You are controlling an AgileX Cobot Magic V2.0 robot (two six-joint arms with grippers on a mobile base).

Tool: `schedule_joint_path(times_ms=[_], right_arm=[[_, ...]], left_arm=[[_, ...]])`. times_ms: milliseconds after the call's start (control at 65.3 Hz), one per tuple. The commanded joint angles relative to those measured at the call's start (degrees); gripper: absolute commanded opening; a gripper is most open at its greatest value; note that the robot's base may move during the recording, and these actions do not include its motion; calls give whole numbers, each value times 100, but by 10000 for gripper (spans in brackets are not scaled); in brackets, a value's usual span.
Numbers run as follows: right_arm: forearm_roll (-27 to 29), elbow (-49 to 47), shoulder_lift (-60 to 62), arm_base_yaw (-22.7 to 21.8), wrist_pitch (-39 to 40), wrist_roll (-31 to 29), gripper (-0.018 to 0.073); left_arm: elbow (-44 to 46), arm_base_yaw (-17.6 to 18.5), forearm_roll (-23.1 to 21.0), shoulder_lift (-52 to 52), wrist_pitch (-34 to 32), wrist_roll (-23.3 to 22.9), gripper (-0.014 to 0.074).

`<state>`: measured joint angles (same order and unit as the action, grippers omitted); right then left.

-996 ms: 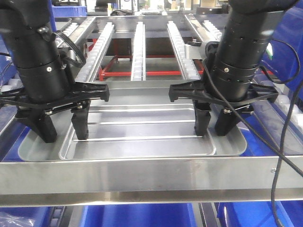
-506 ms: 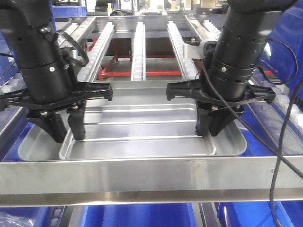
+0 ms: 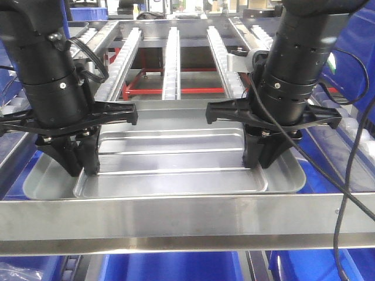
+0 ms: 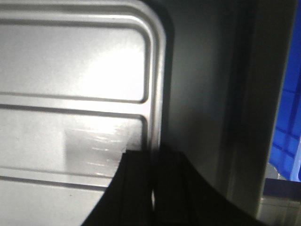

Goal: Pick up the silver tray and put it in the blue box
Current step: 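Close both grippers on the tray's opposite side rims, then lift the silver tray off the rollers with both grippers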

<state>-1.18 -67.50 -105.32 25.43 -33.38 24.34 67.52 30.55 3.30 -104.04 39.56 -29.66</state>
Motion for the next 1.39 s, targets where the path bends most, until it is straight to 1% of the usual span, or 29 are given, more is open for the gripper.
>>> schedule_joint_path(times_ms=[0, 215, 322, 352, 460, 598, 659, 766, 843, 873, 950, 996, 1042, 1088, 1180, 1272, 1379], right_arm=[[-136, -113, 184, -41, 150, -20, 52], [-136, -134, 176, -45, 250, -20, 52], [-74, -369, 277, -52, -256, 99, 52], [-79, -462, 364, -52, -457, 255, 53], [-83, -613, 680, -52, -601, 506, 53], [-104, -617, 1185, 9, -802, 719, 53], [-235, -617, 1386, 102, -950, 866, 54], [-725, -617, 1736, 373, -1236, 1389, 60], [-1018, -610, 1940, 622, -1465, 1606, 60], [-1094, -587, 2006, 716, -1524, 1665, 60], [-1197, -440, 2263, 939, -1614, 1842, 58], [-1224, -264, 2420, 1083, -1609, 1970, 58], [-1269, -82, 2616, 1213, -1609, 2114, 58], [-1324, 130, 2758, 1340, -1609, 2282, 58], [-1459, 664, 3146, 1632, -1573, 2656, 58], [-1491, 1091, 3411, 1850, -1481, 2940, 58], [-1540, 1276, 3577, 1967, -1485, 3134, 58]], left_arm=[[102, 13, 39, 157, -85, -25, -14], [143, 13, 39, 157, -153, -25, -13], [363, 3, 39, 237, 177, -25, -13], [462, 3, 39, 320, 301, -25, -13], [594, 15, 39, 625, 404, -25, -13], [598, 15, 45, 1130, 592, -161, -13], [598, 15, 47, 1338, 776, -186, -13], [568, 126, 103, 1683, 1022, -355, -13], [457, 334, 244, 1942, 1102, -605, -13], [387, 403, 347, 2018, 1111, -775, -13], [110, 703, 599, 2316, 1134, -1315, -13], [-39, 883, 779, 2487, 1147, -1562, -13], [-288, 1105, 979, 2688, 1212, -1938, -13], [-440, 1302, 1110, 2824, 1275, -2115, -13], [-809, 1687, 1319, 3161, 1309, -2616, -13], [-1023, 1949, 1341, 3362, 1331, -2884, -13], [-1176, 2200, 1454, 3451, 1416, -3072, -13]])
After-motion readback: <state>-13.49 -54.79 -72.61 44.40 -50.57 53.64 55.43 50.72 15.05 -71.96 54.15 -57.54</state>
